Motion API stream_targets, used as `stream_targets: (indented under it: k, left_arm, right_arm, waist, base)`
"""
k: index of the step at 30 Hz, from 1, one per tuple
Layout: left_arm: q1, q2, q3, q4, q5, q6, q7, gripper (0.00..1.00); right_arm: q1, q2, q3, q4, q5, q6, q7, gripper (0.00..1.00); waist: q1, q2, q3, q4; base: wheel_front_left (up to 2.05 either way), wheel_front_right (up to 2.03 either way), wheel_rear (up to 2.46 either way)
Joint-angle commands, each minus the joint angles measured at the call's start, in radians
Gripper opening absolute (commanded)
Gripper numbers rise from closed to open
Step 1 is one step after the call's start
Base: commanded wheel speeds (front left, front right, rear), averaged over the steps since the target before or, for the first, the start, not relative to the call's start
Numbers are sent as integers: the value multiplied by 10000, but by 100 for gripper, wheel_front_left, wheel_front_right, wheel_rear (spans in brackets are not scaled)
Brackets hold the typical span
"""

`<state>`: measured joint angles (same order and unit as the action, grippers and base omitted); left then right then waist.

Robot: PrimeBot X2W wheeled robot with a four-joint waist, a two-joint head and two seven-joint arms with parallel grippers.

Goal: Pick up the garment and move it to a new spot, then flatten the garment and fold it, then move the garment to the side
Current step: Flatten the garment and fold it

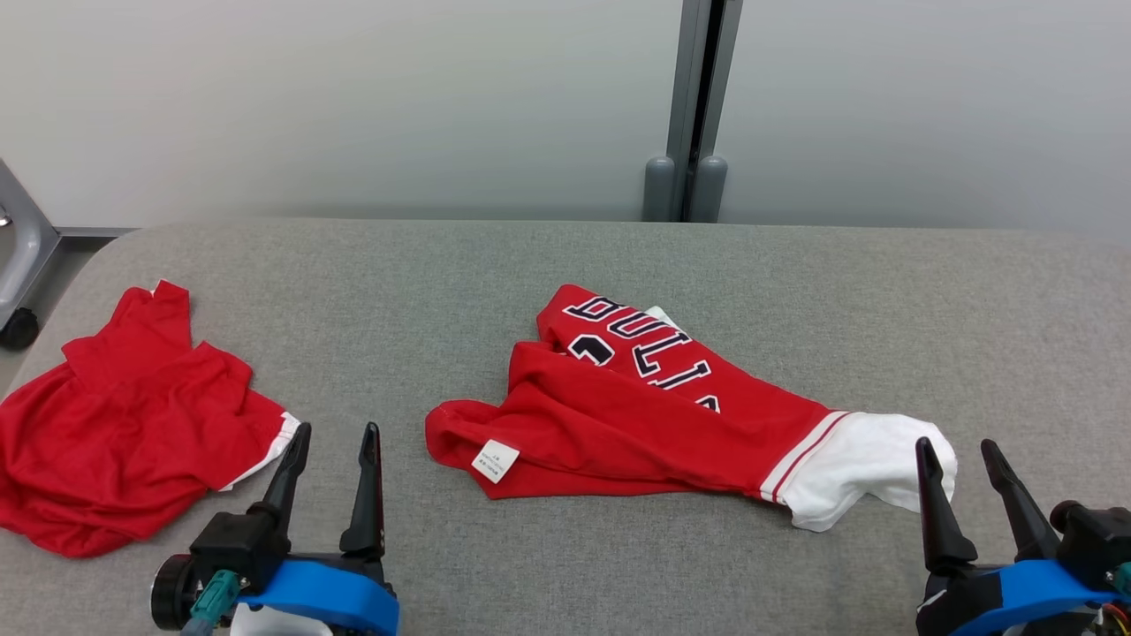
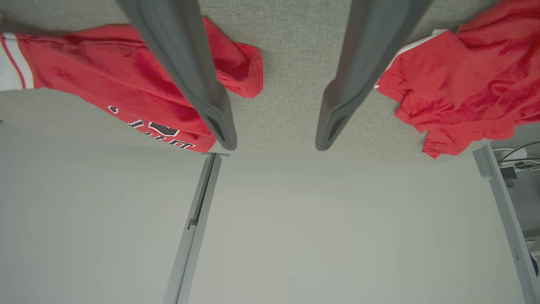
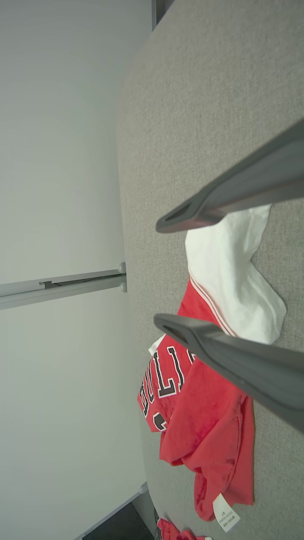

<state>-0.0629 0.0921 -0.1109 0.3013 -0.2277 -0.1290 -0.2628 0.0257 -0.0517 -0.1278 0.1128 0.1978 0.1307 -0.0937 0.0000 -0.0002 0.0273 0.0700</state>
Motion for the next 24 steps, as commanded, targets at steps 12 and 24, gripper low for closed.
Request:
stream_targets:
  k: [12,24]
  left_arm:
    - [-2715,55,-966,2109,-195,38,2801,100]
    - [-4131,-85,-1087,4193,-410,578,5299,100]
  right_arm:
    - [-384,13,365,-33,166,1,-50,100]
    - [-786,9,514,28,154,1,-213,100]
  waist:
    - [0,2,777,-183]
    - [0,2,1498,-588]
  base:
    - [0,0,0]
    - [0,0,0]
